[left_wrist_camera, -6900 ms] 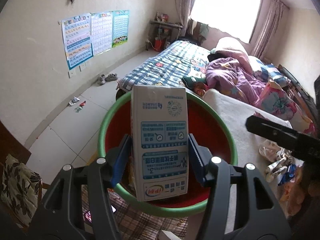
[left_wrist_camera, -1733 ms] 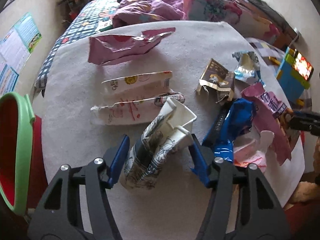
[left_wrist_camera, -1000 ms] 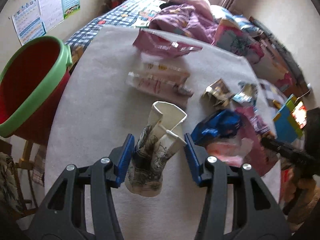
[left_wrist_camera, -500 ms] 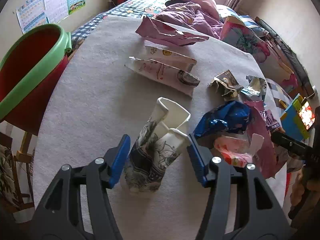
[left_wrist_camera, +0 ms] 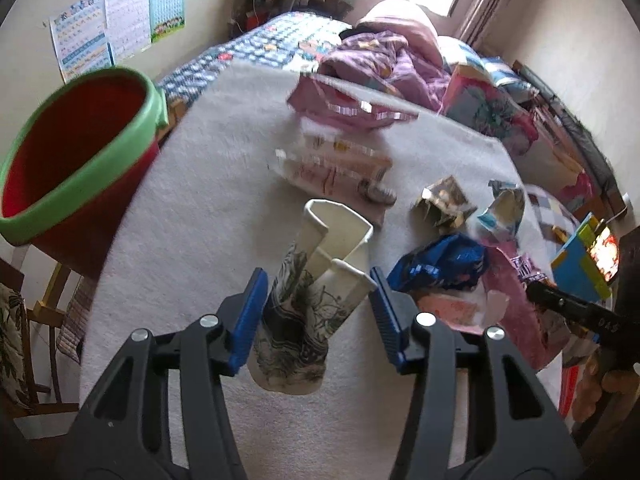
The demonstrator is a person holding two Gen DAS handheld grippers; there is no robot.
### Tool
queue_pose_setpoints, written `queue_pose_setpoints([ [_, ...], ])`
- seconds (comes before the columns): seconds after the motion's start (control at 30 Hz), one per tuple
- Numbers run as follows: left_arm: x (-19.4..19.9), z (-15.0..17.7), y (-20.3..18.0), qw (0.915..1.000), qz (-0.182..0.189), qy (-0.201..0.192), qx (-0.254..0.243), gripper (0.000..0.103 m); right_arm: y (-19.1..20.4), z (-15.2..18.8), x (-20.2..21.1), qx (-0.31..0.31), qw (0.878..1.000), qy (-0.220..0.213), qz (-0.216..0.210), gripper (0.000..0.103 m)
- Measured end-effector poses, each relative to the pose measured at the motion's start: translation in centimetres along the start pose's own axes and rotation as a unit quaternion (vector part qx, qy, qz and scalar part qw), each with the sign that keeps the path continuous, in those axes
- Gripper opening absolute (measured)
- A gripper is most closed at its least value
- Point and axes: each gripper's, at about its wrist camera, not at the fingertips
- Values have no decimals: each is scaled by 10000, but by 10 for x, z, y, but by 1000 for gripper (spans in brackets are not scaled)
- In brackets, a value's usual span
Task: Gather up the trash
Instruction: 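Lift the paper cups and pink bag and carry them toward the red bucket, then open both grippers over the bucket to drop the cups and pink bag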
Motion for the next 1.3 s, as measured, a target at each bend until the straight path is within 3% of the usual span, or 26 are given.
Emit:
queue_pose_setpoints([
  [0.27, 33, -19, 1, 9984, 39, -569, -17, 49, 27, -14, 28, 176, 9985, -515, -82, 7],
  [0.5, 43, -23, 19, 9976, -17, -696, -49, 48, 62, -25, 25, 414, 9964, -726, -123, 7],
  [1.3, 81, -56, 185, 9930, -485, -1012, 368, 47, 228, -41, -77, 1245, 9898, -388, -572, 7],
])
Point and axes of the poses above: each gripper's, at about its wrist camera, not at the fingertips, and x roughly against the way its jaws point, y to its left, z to its underside, and after that the axes turned 1 degree about z, right-handed
